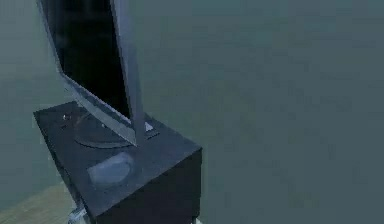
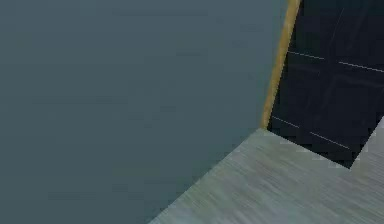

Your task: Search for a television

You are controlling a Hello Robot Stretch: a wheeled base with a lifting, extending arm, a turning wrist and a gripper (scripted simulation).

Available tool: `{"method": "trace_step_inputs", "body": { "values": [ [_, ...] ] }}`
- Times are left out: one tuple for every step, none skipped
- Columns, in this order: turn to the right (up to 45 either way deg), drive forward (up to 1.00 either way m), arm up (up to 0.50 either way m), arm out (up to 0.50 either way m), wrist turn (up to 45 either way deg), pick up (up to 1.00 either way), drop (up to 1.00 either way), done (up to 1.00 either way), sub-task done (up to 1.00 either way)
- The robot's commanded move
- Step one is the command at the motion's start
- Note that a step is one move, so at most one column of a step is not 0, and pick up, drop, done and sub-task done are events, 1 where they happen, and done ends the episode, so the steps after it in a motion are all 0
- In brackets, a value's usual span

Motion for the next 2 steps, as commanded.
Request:
{"method": "trace_step_inputs", "body": {
  "values": [
    [-24.0, 0.0, 0.0, 0.0, 0.0, 0.0, 0.0, 0.0, 0.0],
    [0.0, 0.0, 0.0, 0.0, 0.0, 0.0, 0.0, 1.0, 0.0]
  ]
}}
